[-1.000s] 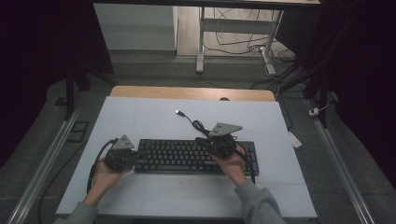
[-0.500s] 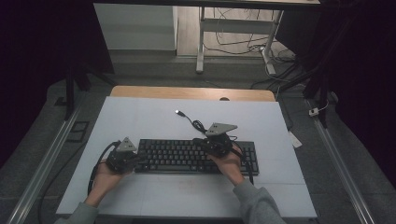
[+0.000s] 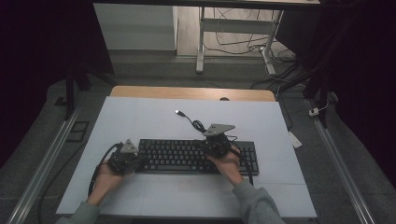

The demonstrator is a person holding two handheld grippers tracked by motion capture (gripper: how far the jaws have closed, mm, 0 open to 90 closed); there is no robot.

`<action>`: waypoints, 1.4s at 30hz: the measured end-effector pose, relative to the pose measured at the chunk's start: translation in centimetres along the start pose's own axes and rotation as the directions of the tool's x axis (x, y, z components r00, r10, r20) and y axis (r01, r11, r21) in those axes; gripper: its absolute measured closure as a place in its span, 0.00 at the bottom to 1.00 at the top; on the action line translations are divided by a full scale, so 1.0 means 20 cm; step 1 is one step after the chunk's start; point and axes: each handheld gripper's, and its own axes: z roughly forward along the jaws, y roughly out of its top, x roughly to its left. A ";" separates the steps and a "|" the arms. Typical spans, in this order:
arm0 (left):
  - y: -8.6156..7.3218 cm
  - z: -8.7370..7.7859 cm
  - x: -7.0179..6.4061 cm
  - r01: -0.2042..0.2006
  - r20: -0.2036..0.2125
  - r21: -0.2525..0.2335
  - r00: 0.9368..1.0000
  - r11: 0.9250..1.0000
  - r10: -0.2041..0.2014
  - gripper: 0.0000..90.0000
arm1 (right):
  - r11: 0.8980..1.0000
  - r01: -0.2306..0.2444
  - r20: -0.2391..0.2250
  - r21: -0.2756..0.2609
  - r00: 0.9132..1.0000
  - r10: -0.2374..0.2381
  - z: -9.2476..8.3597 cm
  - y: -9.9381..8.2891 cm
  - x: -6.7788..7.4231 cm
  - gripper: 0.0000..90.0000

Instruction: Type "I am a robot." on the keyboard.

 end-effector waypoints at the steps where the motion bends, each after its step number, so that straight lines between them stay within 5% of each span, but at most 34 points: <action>1: 0.00 0.00 0.00 0.001 0.000 -0.001 1.000 1.000 -0.001 0.99 | 1.000 0.000 -0.002 0.001 1.000 0.000 0.00 0.00 0.00 0.99; 27: -0.01 0.02 0.00 -0.001 -0.005 0.018 1.000 1.000 0.001 0.99 | 0.996 0.020 -0.032 0.082 0.999 -0.017 0.16 -0.03 0.04 0.99; 42: -0.01 0.03 0.01 0.003 -0.003 0.015 1.000 1.000 -0.003 0.99 | 0.990 0.052 -0.012 0.128 0.999 -0.051 0.26 -0.05 0.06 0.99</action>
